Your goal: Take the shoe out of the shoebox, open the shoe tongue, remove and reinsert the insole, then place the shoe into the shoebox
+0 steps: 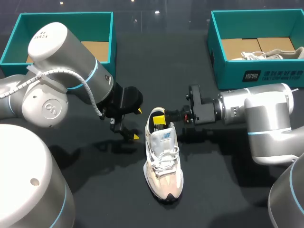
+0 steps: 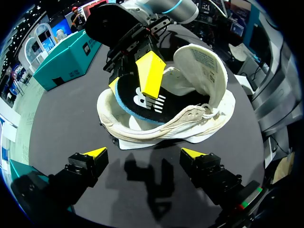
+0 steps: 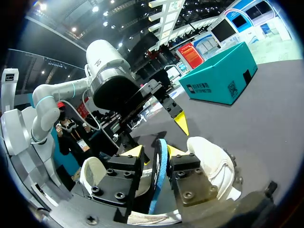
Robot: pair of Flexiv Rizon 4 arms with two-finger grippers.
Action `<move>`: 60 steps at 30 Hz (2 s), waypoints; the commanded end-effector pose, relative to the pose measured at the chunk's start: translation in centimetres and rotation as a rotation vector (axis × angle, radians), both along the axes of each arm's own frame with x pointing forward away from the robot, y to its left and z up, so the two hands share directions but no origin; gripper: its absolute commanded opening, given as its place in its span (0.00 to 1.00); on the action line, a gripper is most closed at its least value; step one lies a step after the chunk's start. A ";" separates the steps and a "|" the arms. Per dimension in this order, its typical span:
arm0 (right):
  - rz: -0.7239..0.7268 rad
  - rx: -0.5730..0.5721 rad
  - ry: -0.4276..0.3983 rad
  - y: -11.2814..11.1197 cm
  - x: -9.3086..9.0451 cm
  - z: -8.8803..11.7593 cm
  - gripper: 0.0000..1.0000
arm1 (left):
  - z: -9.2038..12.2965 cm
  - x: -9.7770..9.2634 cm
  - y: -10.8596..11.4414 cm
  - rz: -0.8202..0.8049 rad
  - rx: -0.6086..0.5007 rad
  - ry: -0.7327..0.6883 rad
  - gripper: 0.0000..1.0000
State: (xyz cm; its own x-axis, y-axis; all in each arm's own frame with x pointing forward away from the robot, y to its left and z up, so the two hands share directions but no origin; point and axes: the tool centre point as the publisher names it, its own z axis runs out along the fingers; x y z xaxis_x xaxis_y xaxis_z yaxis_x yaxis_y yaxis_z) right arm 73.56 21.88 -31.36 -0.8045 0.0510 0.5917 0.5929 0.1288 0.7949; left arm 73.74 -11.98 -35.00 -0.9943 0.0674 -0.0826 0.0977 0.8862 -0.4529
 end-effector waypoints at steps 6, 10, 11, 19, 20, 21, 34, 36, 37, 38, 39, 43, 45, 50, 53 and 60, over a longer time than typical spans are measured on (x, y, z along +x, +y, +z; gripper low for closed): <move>-0.008 0.003 0.055 -0.3 0.1 -1.6 0.00 | -0.1 -0.1 0.0 0.000 0.000 -0.002 1.00; -0.023 -0.002 0.092 -0.5 -1.2 -3.3 0.00 | -0.1 -0.1 0.0 0.000 0.000 -0.002 1.00; -0.027 -0.004 0.099 -0.5 -1.5 -3.5 0.00 | -0.1 -0.1 0.0 0.000 0.000 -0.002 1.00; -0.056 -0.016 0.127 -0.6 -2.5 -3.9 0.00 | -0.1 -0.1 0.0 0.000 0.000 -0.002 1.00; -0.054 -0.018 0.120 -0.5 -2.4 -3.7 0.00 | -0.1 -0.1 0.0 0.000 0.000 -0.002 1.00; -0.050 -0.019 0.111 -0.4 -2.4 -3.5 0.22 | -0.1 -0.1 0.0 0.000 0.000 -0.002 1.00; 0.006 -0.070 0.016 0.6 -0.3 -0.4 0.50 | -0.1 -0.1 0.0 0.000 0.000 -0.002 1.00; 0.009 -0.072 0.012 0.6 -0.1 -0.3 0.48 | -0.1 -0.1 0.0 0.000 0.000 -0.002 1.00; 0.010 -0.072 0.011 0.6 0.0 -0.3 0.47 | -0.1 -0.1 0.0 0.000 0.000 -0.002 1.00; 0.010 -0.072 0.011 0.7 0.1 -0.3 0.46 | -0.1 -0.1 0.0 0.000 0.000 -0.002 1.00; 0.010 -0.071 0.011 0.7 0.2 -0.3 0.44 | -0.1 -0.1 0.0 0.000 0.000 -0.002 1.00; 0.000 -0.071 0.020 0.6 0.3 -0.7 0.00 | -0.1 -0.1 0.0 0.000 0.000 -0.002 1.00; -0.008 -0.072 0.037 0.5 0.3 -1.0 0.00 | -0.1 -0.1 0.0 0.000 0.000 -0.002 1.00; -0.045 -0.071 0.099 -0.3 -0.3 -2.9 0.00 | -0.1 -0.1 0.0 0.000 0.000 -0.002 1.00; -0.060 -0.067 0.133 -0.7 -0.9 -3.8 0.00 | -0.1 -0.1 0.0 0.000 0.000 -0.002 1.00; -0.074 -0.082 0.114 -0.5 -1.9 -3.2 0.00 | -0.1 -0.1 0.0 0.000 0.000 -0.002 1.00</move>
